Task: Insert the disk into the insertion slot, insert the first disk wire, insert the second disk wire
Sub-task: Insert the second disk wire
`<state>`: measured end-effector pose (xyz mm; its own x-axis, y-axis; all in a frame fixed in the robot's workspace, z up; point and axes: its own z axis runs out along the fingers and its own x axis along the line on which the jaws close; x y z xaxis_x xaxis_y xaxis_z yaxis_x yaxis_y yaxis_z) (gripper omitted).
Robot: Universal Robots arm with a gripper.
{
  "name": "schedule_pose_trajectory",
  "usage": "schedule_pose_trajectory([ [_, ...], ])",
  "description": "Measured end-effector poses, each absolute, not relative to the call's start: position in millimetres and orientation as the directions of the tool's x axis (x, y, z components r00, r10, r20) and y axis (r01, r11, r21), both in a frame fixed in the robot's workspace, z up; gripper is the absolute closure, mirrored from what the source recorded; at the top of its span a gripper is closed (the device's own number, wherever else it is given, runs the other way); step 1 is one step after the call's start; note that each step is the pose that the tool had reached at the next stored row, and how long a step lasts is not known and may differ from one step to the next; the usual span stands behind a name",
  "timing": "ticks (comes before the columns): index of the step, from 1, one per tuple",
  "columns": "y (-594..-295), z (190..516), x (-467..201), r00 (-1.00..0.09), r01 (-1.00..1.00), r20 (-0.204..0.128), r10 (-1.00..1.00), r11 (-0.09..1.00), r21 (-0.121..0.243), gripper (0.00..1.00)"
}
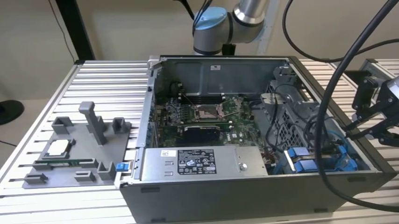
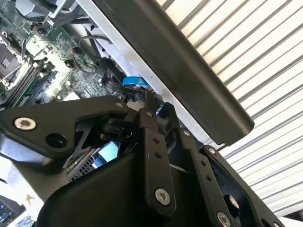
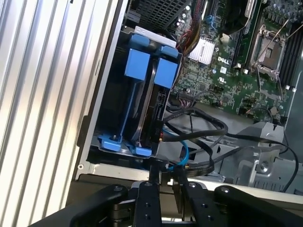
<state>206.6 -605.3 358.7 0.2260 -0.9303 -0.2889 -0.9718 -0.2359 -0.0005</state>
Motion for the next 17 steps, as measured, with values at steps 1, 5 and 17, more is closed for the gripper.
schedule_pose_trajectory([
  [1, -605.5, 358.8, 206.6, 0.227, -0.972, -0.289, -0.930, -0.237, -0.001, 0.00],
  [5, -605.6, 358.7, 206.6, 0.227, -0.972, -0.290, -0.930, -0.237, -0.001, 0.00],
  [17, -605.6, 355.2, 207.3, 0.221, -0.973, -0.300, -0.928, -0.231, -0.003, 0.00],
])
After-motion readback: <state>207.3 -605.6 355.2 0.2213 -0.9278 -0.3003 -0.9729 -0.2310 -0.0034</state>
